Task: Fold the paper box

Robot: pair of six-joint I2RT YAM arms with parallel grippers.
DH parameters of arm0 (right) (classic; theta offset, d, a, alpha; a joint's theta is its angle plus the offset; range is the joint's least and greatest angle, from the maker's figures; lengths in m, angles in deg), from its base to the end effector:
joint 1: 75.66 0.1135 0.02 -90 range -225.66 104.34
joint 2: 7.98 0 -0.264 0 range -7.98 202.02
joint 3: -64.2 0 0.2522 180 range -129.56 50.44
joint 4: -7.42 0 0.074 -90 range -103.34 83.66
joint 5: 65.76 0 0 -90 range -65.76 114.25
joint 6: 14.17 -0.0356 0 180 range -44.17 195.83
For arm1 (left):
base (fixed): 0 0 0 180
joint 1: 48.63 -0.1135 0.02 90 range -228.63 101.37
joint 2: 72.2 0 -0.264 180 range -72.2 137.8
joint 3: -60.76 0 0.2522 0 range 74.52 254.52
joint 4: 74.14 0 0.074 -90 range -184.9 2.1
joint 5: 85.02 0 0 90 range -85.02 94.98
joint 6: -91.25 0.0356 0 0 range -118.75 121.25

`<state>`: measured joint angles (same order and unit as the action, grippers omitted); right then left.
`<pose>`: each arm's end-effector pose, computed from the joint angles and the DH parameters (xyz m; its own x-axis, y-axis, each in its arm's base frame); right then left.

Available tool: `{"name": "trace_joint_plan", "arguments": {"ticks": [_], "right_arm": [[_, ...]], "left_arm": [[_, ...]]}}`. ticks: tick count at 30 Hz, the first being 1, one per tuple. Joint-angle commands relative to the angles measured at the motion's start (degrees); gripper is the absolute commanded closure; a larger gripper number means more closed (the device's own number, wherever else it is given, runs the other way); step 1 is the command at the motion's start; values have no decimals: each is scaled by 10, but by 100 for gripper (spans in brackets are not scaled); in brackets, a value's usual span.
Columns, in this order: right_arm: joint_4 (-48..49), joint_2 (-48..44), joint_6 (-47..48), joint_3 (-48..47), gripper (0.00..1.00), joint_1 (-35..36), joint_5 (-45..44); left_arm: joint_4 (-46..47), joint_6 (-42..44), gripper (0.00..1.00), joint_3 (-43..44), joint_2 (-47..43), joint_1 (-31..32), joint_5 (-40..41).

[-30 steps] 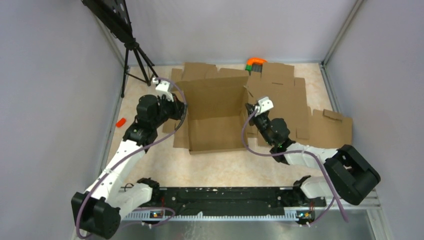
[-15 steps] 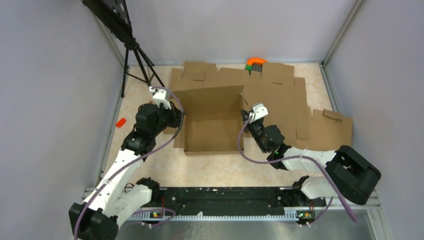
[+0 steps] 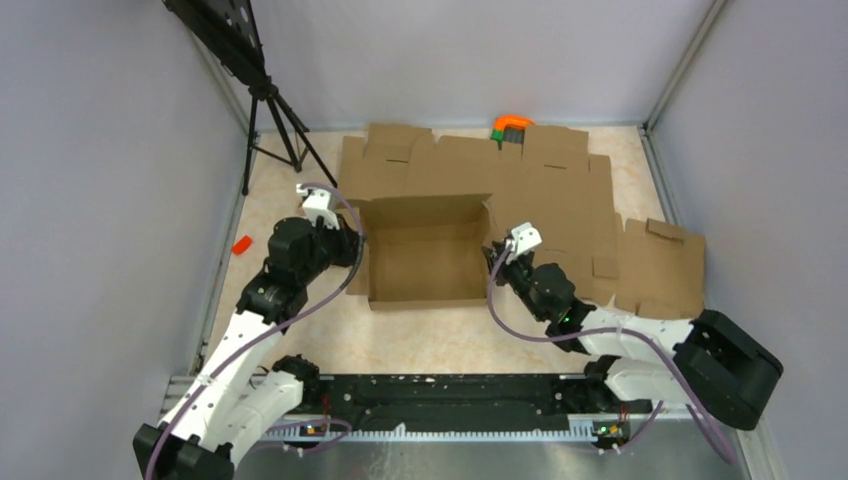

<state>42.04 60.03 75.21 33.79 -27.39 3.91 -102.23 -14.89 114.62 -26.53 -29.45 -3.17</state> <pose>0.1611 0.1621 0.1988 -0.0397 -0.0292 -0.9988 -0.4685 0.8835 -0.0073 0.1758 -0.0665 0.3011 -0.4342 -0.1403 -0.8898 0.3440 0.8871 -0.3077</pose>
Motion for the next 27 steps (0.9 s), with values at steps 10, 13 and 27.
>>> {"name": "trace_joint_plan", "arguments": {"ticks": [10, 13, 27], "right_arm": [[-272, -263, -72, -45, 53, 9, 70], [-339, -298, -67, -89, 52, 10, 97], [-633, -78, -1, -520, 15, -16, 235]], "left_arm": [[-2, -3, 97, -29, -28, 2, -13], [0, -1, 97, -34, -31, 2, -16], [-16, 7, 98, -32, -39, 2, -26]]}}
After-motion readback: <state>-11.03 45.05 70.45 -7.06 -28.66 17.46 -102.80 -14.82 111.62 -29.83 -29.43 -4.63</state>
